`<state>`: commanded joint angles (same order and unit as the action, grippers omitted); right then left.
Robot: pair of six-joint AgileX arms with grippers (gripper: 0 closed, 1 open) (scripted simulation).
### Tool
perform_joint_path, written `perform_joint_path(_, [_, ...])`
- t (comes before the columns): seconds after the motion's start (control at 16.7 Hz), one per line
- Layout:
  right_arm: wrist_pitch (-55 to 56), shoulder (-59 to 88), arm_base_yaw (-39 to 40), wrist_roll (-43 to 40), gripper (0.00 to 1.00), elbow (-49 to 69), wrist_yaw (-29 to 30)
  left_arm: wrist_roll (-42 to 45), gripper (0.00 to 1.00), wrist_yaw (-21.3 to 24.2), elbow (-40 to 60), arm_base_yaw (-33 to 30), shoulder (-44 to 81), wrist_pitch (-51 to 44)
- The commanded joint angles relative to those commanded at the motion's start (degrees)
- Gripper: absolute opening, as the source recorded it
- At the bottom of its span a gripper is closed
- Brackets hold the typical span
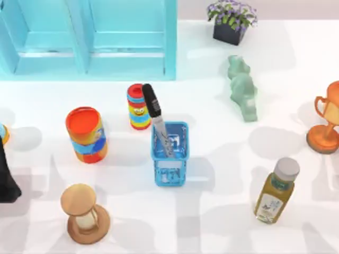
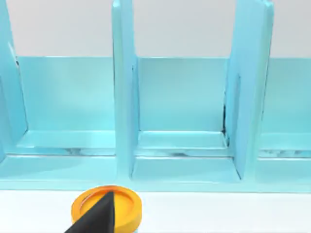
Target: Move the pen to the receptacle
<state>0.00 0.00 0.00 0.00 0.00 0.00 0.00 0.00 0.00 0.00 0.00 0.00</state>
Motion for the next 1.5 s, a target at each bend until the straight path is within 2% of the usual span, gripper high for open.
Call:
perform_joint_path(0.24, [0.2, 1.9, 1.1, 0.2, 1.00, 1.1, -0.4, 0.0, 1.00, 0.0, 0.0, 0.0, 0.0, 0.0])
perform_joint_path(0.42, [1.2, 9.3, 4.7, 0.7, 1.00, 4.9, -1.6, 0.0, 1.00, 0.0, 0.0, 0.0, 0.0, 0.0])
perform_joint_path(1.14, [10.5, 71.3, 30.6, 3.6, 1.00, 33.3, -11.8, 0.0, 1.00, 0.0, 0.0, 0.0, 0.0, 0.0])
perform_joint_path(1.5, [14.0, 88.5, 37.2, 4.4, 1.00, 41.6, -13.9, 0.0, 1.00, 0.0, 0.0, 0.0, 0.0, 0.0])
